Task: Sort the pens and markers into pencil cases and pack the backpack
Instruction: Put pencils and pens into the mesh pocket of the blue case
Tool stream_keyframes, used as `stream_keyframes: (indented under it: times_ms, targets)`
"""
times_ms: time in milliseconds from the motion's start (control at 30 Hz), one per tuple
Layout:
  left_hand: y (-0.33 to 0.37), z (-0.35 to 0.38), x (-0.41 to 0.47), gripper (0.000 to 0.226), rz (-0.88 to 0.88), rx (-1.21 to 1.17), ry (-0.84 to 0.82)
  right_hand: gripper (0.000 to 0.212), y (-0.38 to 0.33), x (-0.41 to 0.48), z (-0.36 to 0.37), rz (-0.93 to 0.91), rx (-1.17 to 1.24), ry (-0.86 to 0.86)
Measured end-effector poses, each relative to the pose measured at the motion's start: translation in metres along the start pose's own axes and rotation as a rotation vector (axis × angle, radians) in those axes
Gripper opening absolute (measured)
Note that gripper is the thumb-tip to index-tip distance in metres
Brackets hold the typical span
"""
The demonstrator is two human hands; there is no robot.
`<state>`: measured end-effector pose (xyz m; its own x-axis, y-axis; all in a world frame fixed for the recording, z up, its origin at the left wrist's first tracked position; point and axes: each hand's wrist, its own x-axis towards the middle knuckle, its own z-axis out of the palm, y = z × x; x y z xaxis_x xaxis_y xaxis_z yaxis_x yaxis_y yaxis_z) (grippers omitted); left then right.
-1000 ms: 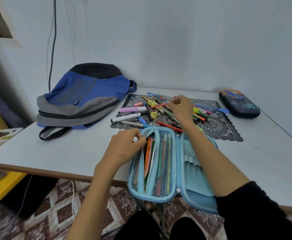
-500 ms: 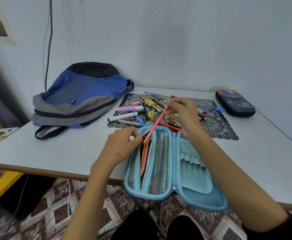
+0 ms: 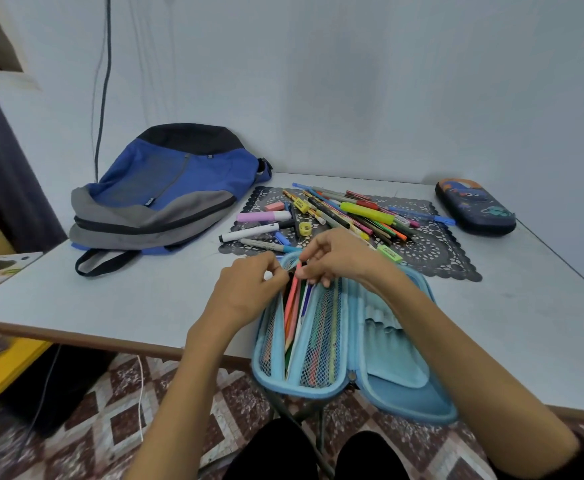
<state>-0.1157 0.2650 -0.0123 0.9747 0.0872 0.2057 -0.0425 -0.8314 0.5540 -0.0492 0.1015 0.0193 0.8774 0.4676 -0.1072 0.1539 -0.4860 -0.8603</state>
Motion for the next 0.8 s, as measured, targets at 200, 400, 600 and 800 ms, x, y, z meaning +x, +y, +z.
stream_keyframes:
  times_ms: [200,400,600,800]
  targets:
    - [0.000,-0.001,-0.001,0.021,0.020,-0.005,-0.005,0.023,-0.002,0.008,0.010,-0.018,-0.293,0.041]
    - [-0.001,-0.001,0.000,0.022,0.028,0.018,-0.006,0.018,0.001,0.010,0.014,-0.072,-0.375,0.055]
    - [-0.003,0.001,0.001,0.019,0.056,0.025,0.008,0.019,0.009,0.014,0.013,-0.132,-0.374,0.080]
    - [-0.005,0.004,0.001,0.025,0.055,0.024,0.006,0.008,0.010,0.012,0.008,-0.117,-0.301,0.001]
